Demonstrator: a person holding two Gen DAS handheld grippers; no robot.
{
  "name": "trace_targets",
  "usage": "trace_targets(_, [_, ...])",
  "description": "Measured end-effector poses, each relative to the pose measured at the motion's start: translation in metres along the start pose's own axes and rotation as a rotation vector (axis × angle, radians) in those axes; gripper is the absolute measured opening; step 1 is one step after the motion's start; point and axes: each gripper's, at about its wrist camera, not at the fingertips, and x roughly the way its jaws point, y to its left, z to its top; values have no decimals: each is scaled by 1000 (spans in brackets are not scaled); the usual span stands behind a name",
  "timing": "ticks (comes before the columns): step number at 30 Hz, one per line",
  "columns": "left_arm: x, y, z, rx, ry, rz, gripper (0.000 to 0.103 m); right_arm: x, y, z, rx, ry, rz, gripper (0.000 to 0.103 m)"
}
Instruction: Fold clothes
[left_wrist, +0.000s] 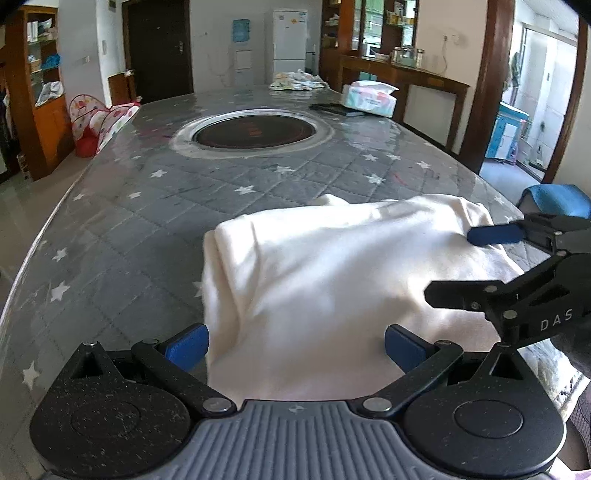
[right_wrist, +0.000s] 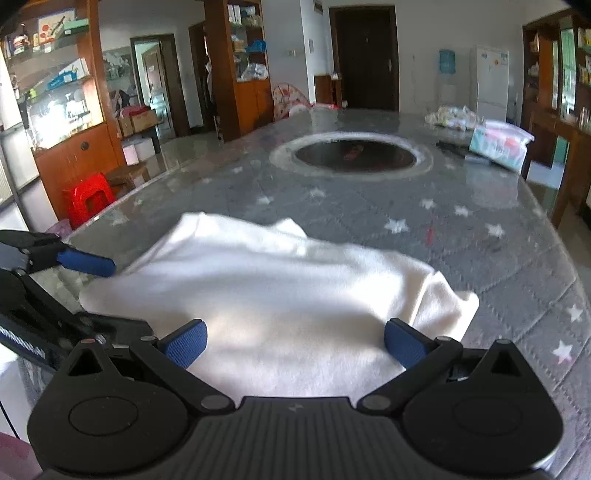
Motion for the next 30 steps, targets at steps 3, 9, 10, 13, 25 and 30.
trace_targets(3, [-1,5,-2,-17,5,8,103,-1,-3,-1,15,-4,7,103])
trace_targets(9, [-3,12,-3,-40,6,7,103,-11,-6,14,37,-58,-6,103])
trace_targets(10, [-3,13,-3,-43,8,8,103,-7,-9,17,44,-55,-18,103])
trace_targets(13, [-3,16,-3,-51,15,3,103,4,-23,16,107,-27,-17,103])
trace_targets(25, [-13,37,-4,-105,-2,53,103,-9,4,25,-23,-44,19,103])
trace_targets(30, [-15,47,-6,-131,3,81,103,-12,34,24,-103,-35,80,103])
